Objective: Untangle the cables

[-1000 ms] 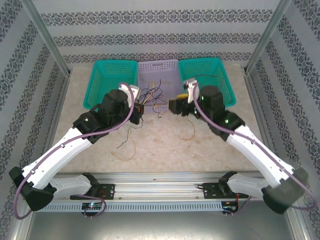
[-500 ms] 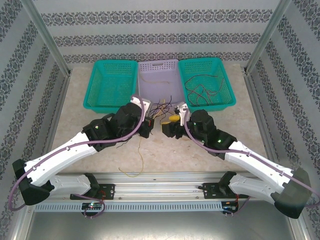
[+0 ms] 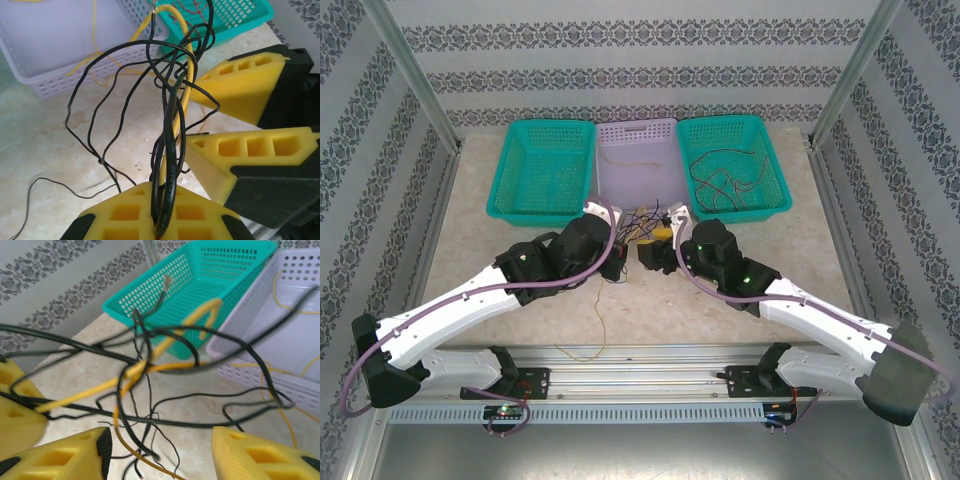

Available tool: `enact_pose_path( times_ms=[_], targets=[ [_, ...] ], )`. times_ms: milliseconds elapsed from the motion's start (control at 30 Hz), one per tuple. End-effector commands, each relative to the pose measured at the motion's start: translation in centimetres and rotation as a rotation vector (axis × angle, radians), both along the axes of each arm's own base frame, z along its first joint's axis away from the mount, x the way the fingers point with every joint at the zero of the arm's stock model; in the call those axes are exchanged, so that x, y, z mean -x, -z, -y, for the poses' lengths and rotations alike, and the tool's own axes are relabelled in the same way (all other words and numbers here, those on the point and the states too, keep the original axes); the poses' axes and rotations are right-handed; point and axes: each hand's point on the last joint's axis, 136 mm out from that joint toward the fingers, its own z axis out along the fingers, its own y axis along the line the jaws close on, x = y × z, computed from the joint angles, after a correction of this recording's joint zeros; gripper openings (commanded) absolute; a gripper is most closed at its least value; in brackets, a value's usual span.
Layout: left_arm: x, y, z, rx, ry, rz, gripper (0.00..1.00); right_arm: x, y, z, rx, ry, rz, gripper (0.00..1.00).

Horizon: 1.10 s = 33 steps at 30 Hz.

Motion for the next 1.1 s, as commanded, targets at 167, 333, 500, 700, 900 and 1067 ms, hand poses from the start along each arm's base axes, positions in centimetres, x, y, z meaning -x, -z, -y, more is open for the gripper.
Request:
enact_pose_path(
  times_ms=[167,333,500,700,900,1067],
  targets=[
    [-0.5,-2.9,-3.9,-0.105,-0.104,0.109,0.0,-2.5,6.1,5.2,0.138,0.212,-0.165,0.56],
    [-0.4,-2.2,-3.3,-0.103,-0.091,0.082,0.0,-1.3,4.4,2.3,0.04,0.085,-0.107,0.57],
    [-0.4,-6.8,-8.2,-0.12,-0.236,0.214,0.0,-2.6,5.2,2.8,0.084,0.13,-0.108,0.57],
    [2.1,-14.1,-12.0,0.018,-0.245,0.344,0.0,-5.8,8.2,5.2,0.059,0.253,-0.241,0.58],
    [2.7,-15.4,-11.2,0.057,-0.185,0.339,0.0,-8.0,9.9,1.8,0.057,0.167,-0.285,0.58],
    [3.6,-19.1,-12.5,0.113,-0.183,0.407,0.0,-10.2,10.7,-0.8,0.065,0.118,-0.287,0.56]
  ],
)
